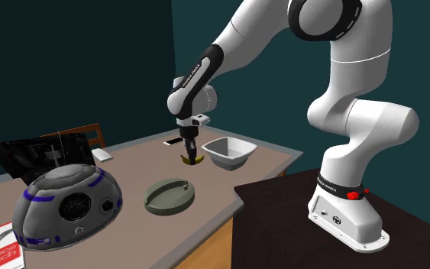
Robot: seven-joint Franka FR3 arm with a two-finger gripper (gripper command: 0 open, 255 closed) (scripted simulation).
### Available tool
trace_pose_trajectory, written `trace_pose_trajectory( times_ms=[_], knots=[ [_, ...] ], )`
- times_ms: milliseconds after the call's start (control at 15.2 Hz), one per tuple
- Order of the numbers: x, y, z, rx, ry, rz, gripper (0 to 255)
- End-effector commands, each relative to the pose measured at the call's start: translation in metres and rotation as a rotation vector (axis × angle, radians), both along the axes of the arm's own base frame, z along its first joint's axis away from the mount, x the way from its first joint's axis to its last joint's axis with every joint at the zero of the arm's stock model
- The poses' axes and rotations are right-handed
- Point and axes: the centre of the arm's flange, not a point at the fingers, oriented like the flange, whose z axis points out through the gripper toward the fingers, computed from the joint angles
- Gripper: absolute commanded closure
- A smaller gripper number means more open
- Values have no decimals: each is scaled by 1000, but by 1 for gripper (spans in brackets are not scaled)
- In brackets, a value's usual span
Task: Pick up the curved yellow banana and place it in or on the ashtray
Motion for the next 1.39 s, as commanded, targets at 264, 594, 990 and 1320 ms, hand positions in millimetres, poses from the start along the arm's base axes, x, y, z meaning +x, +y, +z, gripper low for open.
trace_pose_trajectory(
  times_ms=[264,594,990,1320],
  knots=[
    [-41,72,0,0,0,-1,255],
    [-64,110,-6,0,0,-1,255],
    [-64,110,-37,0,0,-1,255],
    [-64,110,-64,0,0,-1,255]
  ],
)
